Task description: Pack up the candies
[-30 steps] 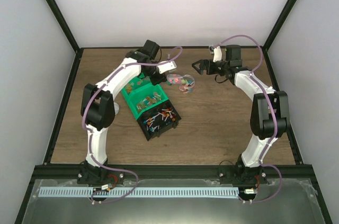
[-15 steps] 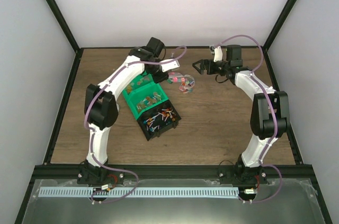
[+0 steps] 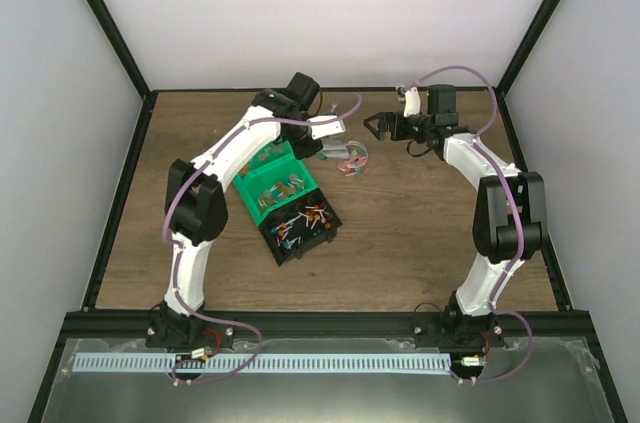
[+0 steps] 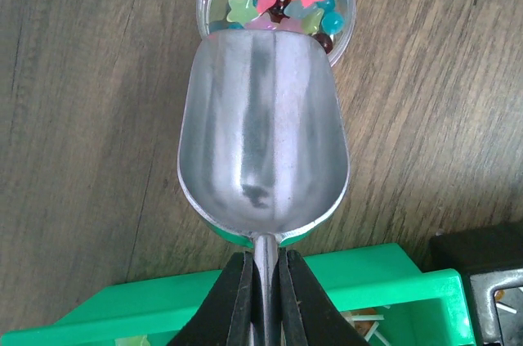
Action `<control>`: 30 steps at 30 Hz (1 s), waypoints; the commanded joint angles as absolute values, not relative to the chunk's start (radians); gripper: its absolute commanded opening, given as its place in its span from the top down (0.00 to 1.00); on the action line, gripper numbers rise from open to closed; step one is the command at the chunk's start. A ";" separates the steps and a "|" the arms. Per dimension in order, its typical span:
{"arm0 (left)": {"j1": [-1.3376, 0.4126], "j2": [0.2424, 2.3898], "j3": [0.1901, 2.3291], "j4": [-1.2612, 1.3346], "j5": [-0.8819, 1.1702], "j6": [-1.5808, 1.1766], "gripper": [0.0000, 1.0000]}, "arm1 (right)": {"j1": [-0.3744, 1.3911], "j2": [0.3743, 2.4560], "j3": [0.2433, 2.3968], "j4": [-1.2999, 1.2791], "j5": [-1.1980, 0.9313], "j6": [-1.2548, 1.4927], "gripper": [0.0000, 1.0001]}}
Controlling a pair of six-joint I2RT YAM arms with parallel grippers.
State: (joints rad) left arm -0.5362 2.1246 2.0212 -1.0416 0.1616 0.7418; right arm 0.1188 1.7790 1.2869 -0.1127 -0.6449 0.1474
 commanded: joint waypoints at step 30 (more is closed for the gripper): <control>-0.214 1.667 1.552 -0.604 0.688 0.464 0.96 | 0.106 1.728 1.253 -0.068 -0.805 0.104 0.00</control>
